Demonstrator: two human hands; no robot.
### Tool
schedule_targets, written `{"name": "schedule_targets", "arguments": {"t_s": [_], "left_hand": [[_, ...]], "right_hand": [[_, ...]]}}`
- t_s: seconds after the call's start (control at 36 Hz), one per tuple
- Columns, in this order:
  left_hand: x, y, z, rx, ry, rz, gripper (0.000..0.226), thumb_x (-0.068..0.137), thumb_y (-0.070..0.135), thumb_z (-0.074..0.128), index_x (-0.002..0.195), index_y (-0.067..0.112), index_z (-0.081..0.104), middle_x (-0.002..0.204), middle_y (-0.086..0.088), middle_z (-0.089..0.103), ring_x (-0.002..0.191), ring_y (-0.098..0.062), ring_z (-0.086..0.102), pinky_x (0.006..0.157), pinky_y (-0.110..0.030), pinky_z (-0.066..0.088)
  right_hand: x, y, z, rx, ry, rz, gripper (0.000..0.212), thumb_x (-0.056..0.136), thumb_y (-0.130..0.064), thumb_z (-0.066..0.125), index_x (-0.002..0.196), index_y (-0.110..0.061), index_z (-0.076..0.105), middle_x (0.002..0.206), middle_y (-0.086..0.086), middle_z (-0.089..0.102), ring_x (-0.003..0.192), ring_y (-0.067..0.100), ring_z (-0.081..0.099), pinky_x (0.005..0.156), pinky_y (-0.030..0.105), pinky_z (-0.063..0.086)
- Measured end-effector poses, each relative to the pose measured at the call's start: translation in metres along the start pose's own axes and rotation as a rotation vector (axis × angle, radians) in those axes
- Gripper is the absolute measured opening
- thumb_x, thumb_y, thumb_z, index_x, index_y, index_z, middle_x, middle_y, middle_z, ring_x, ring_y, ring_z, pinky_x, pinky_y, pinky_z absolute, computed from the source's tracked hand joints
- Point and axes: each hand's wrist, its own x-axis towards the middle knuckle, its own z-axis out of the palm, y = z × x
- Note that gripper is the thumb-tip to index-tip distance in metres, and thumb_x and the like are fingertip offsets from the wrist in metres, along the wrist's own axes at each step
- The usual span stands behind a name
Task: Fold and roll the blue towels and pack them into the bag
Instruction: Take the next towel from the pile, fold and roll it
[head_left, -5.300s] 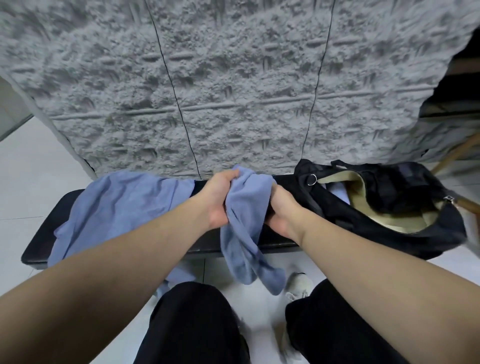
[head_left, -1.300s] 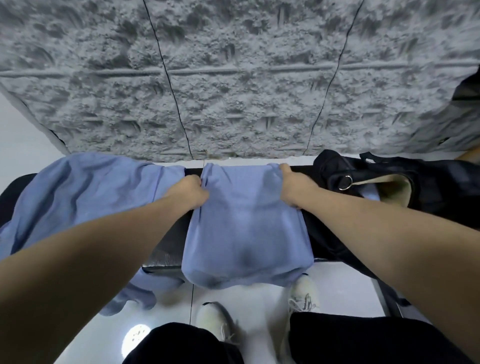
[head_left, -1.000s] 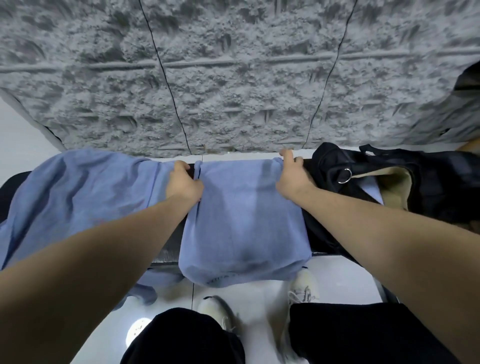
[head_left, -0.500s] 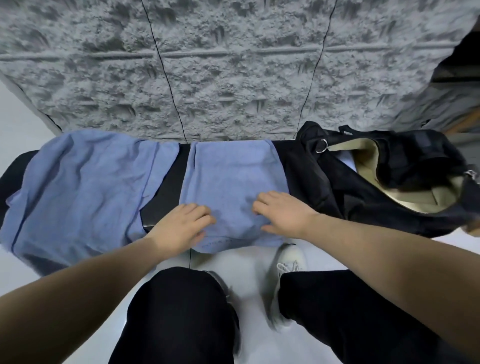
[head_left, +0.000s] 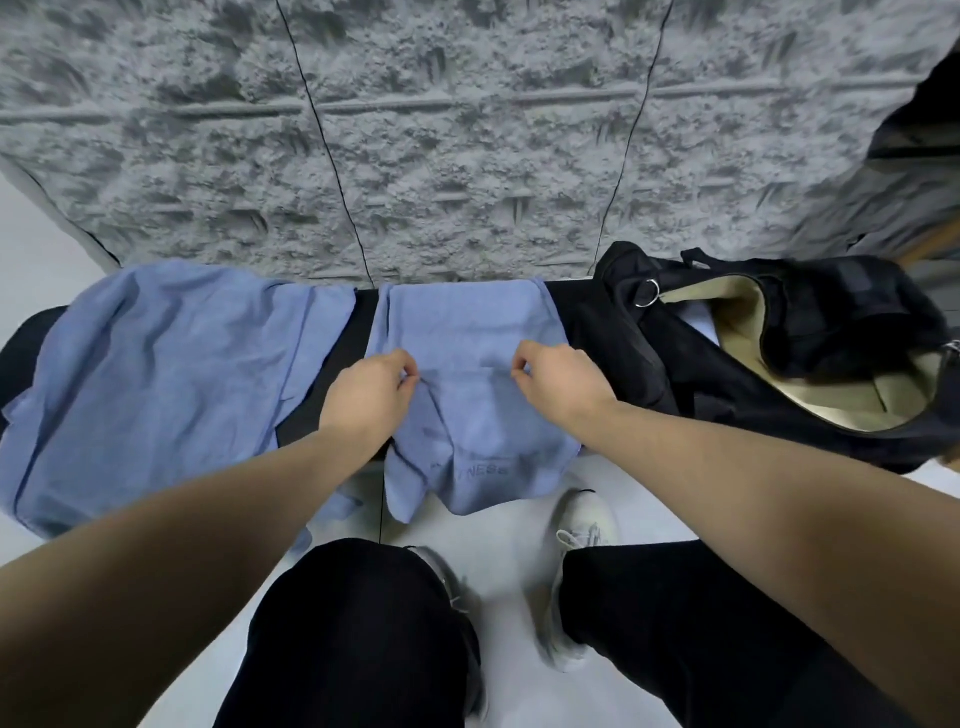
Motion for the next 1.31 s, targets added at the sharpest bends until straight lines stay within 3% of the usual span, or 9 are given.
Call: {"name": "schedule_targets", "arguments": {"t_s": [0.22, 0.33, 0.47, 0.69, 0.83, 0.94, 1.03, 1.19, 1.31], "left_hand": [[-0.008, -0.003, 0.006, 0.012, -0.039, 0.285, 0.025, 0.095, 0.037, 0.048, 0.108, 0.018, 0.058, 0.096, -0.002, 0.060, 0.084, -0.029, 0.056, 0.067, -0.043, 0.051], [-0.027, -0.019, 0.011, 0.188, -0.081, 0.575, 0.054, 0.080, 0.061, 0.056, 0.119, 0.024, 0.057, 0.124, -0.004, 0.058, 0.107, -0.035, 0.057, 0.084, -0.045, 0.051], [-0.047, -0.022, 0.019, 0.465, -0.211, 0.644, 0.081, 0.068, 0.072, 0.059, 0.134, 0.030, 0.040, 0.148, -0.003, 0.039, 0.137, -0.046, 0.035, 0.101, -0.065, 0.036], [-0.050, -0.017, 0.017, 0.513, -0.210, 0.586, 0.068, 0.064, 0.021, 0.083, 0.119, 0.018, 0.045, 0.141, -0.008, 0.050, 0.127, -0.050, 0.047, 0.094, -0.065, 0.044], [-0.047, -0.022, 0.013, 0.296, -0.112, 0.693, 0.019, 0.086, 0.032, 0.065, 0.095, 0.020, 0.054, 0.128, 0.001, 0.063, 0.118, -0.037, 0.058, 0.087, -0.048, 0.053], [-0.052, -0.021, 0.006, 0.185, -0.062, 0.701, 0.027, 0.091, 0.042, 0.053, 0.079, 0.020, 0.064, 0.109, 0.006, 0.062, 0.105, -0.019, 0.056, 0.088, -0.035, 0.042], [-0.062, -0.012, -0.001, -0.047, -0.085, 0.512, 0.021, 0.095, 0.036, 0.054, 0.087, 0.018, 0.061, 0.094, 0.008, 0.060, 0.089, -0.013, 0.054, 0.081, -0.027, 0.039], [-0.066, 0.013, -0.014, -0.402, -0.133, 0.086, 0.011, 0.100, 0.018, 0.050, 0.093, 0.012, 0.044, 0.062, -0.006, 0.047, 0.051, -0.007, 0.044, 0.051, -0.020, 0.035], [-0.061, 0.026, -0.022, -0.507, -0.188, 0.002, 0.008, 0.103, 0.012, 0.040, 0.105, 0.020, 0.041, 0.067, -0.001, 0.039, 0.042, -0.004, 0.036, 0.045, -0.016, 0.031]], "right_hand": [[-0.017, 0.004, 0.005, -0.073, 0.015, -0.241, 0.031, 0.094, -0.043, 0.048, 0.109, -0.017, 0.043, 0.099, 0.007, 0.062, 0.080, 0.036, 0.058, 0.062, 0.039, 0.042], [-0.037, 0.005, 0.009, -0.229, -0.085, -0.387, 0.070, 0.072, -0.078, 0.043, 0.113, -0.021, 0.045, 0.126, 0.006, 0.051, 0.110, 0.034, 0.052, 0.088, 0.045, 0.048], [-0.050, 0.011, 0.022, -0.536, -0.271, -0.327, 0.098, 0.072, -0.075, 0.057, 0.146, -0.027, 0.016, 0.162, 0.007, -0.006, 0.146, 0.044, -0.001, 0.117, 0.057, 0.013], [-0.053, 0.021, 0.017, -0.581, -0.100, -0.410, 0.059, 0.089, -0.042, 0.060, 0.138, -0.017, 0.037, 0.154, 0.004, 0.031, 0.137, 0.035, 0.034, 0.105, 0.051, 0.029], [-0.056, 0.030, 0.011, -0.469, -0.078, -0.487, 0.031, 0.090, -0.036, 0.063, 0.116, -0.019, 0.060, 0.136, -0.001, 0.056, 0.119, 0.029, 0.055, 0.099, 0.054, 0.038], [-0.058, 0.033, 0.007, -0.307, 0.138, -0.552, 0.011, 0.084, -0.032, 0.061, 0.083, -0.026, 0.071, 0.107, -0.002, 0.064, 0.095, 0.025, 0.059, 0.082, 0.041, 0.042], [-0.060, 0.029, 0.001, -0.189, 0.152, -0.524, 0.026, 0.090, -0.032, 0.045, 0.090, -0.022, 0.069, 0.100, -0.002, 0.062, 0.093, 0.022, 0.054, 0.080, 0.033, 0.034], [-0.076, 0.016, -0.022, 0.123, -0.245, -0.210, 0.018, 0.103, -0.018, 0.034, 0.116, -0.016, 0.045, 0.077, -0.012, 0.042, 0.076, 0.024, 0.048, 0.070, 0.035, 0.036], [-0.084, 0.009, -0.030, 0.246, -0.294, -0.142, 0.020, 0.100, -0.016, 0.033, 0.120, -0.016, 0.039, 0.077, -0.012, 0.039, 0.072, 0.022, 0.046, 0.070, 0.035, 0.038]]}}
